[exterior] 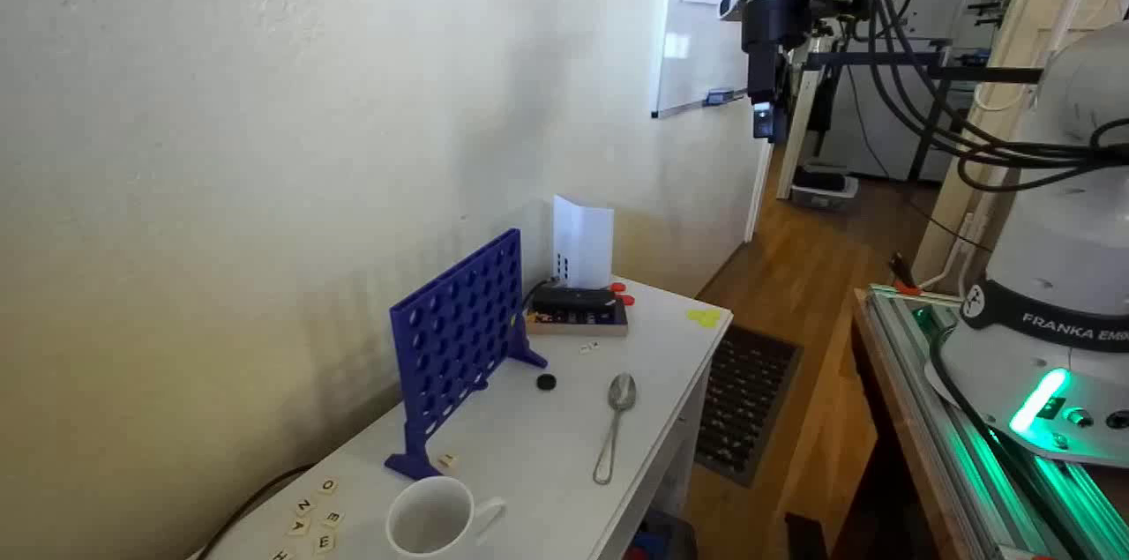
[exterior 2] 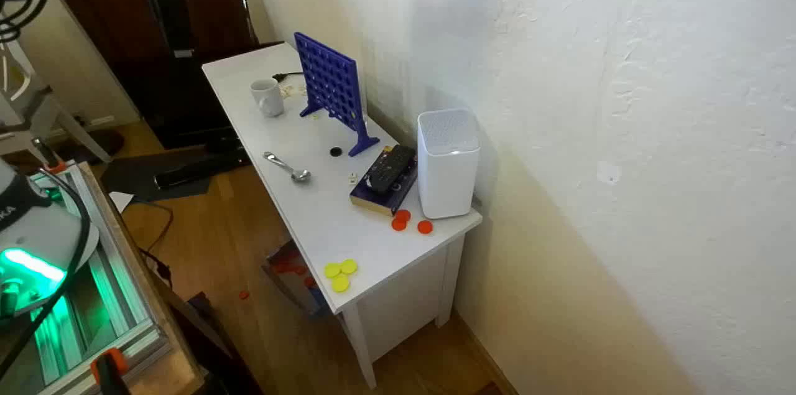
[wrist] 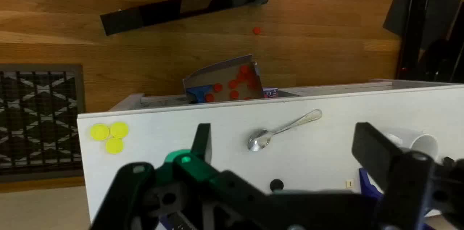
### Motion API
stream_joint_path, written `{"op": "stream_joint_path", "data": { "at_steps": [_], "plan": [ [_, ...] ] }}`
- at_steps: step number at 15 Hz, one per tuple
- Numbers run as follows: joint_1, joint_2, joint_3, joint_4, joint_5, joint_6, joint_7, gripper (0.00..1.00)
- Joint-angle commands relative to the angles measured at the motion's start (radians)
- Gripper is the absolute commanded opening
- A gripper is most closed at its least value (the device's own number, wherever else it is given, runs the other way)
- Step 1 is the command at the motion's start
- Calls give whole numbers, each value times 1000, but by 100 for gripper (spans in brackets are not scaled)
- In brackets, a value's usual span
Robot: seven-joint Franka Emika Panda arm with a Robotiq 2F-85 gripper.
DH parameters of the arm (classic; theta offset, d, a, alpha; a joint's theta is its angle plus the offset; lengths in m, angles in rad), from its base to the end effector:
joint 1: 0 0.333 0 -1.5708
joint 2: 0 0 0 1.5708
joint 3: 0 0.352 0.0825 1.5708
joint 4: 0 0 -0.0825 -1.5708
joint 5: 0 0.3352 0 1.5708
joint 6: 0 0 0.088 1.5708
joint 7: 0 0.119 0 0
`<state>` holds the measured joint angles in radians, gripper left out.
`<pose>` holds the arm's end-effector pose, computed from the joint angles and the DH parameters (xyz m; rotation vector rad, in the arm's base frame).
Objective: Move the remote slightly to the left
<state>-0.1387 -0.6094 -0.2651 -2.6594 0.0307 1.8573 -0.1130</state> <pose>0.2451 -0.1074 0.4486 -2.8887 0.3493 0.2378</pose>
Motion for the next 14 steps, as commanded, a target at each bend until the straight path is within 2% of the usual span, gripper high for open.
{"op": "stream_joint_path", "data": {
  "at_steps": [1, 9, 12, 14],
  "plan": [
    [-20, 3, 19, 2, 10, -3, -10, 100],
    [-20, 3, 19, 2, 10, -3, -10, 100],
    [44, 32, 29, -9, 44, 47, -99, 100],
    [94, 70, 67, -23, 39, 127, -149, 100]
  ]
}}
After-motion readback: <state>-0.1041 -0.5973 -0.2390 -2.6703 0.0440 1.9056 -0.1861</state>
